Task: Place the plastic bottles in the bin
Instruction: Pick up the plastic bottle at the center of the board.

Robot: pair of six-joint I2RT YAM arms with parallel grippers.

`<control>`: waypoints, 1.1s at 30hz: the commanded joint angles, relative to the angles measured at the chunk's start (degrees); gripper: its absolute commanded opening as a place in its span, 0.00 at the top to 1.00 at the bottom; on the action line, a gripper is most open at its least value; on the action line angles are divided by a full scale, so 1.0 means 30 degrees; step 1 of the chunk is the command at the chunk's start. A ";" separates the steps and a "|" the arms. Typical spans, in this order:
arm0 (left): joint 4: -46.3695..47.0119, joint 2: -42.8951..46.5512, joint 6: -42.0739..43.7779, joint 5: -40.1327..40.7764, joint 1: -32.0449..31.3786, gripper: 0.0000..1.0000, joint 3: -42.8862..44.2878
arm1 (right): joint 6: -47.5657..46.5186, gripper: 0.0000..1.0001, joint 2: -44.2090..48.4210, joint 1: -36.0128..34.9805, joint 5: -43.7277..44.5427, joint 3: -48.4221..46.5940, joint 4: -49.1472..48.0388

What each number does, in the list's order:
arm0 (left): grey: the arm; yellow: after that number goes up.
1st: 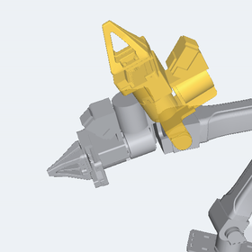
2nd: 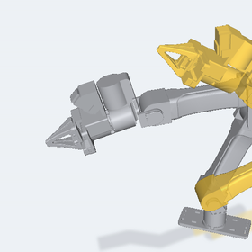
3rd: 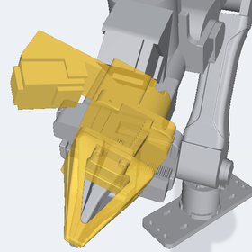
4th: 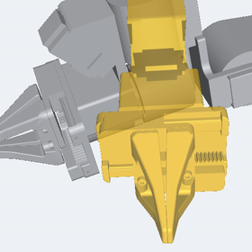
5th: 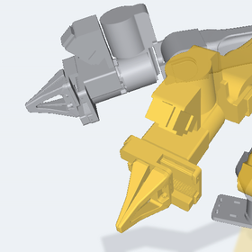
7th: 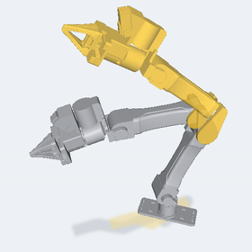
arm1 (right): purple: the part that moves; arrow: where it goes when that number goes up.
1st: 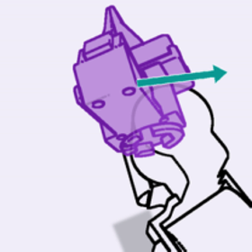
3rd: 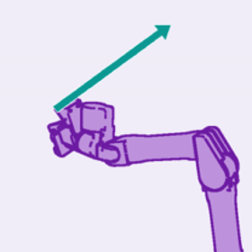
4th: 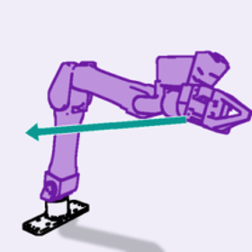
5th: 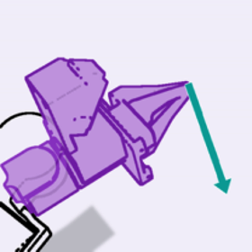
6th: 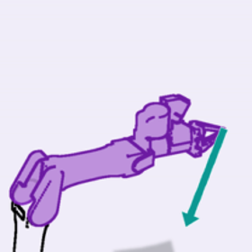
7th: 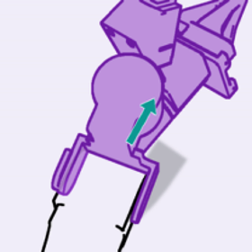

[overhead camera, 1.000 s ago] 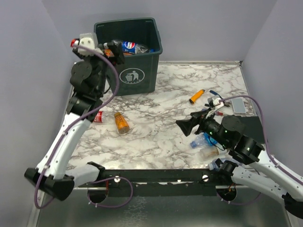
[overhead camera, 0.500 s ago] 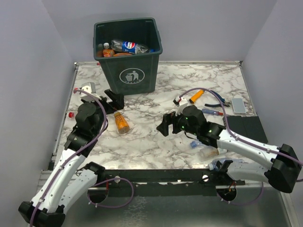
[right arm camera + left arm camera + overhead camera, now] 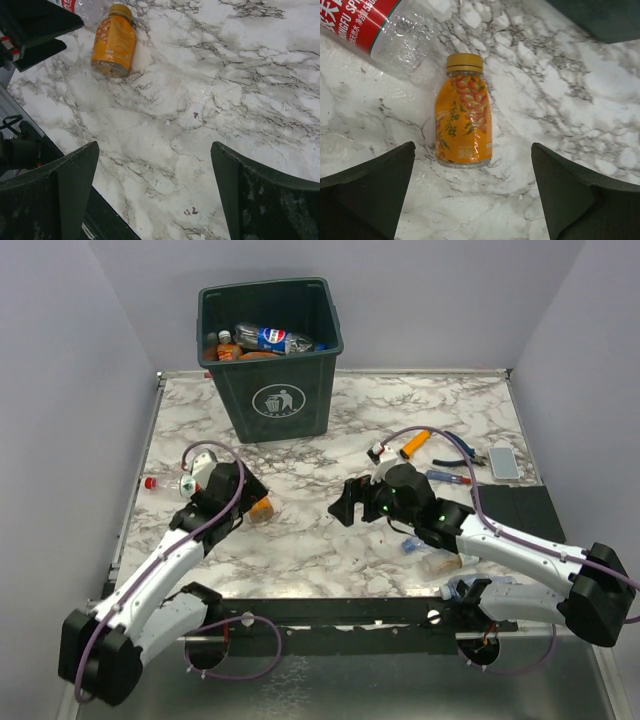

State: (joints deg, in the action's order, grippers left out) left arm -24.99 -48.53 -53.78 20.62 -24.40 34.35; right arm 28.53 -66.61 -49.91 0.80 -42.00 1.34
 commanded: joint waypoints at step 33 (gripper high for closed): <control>-0.0081 -1.0787 0.0242 0.3133 -0.1758 0.32 0.2347 | -0.0576 0.03 0.1702 -0.0033 0.1548 0.0958 0.0948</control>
State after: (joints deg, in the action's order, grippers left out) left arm -25.43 -82.11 -53.34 27.94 -29.04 41.19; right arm 27.51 -60.97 -49.91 3.70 -37.95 3.11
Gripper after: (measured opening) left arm 0.753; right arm 0.973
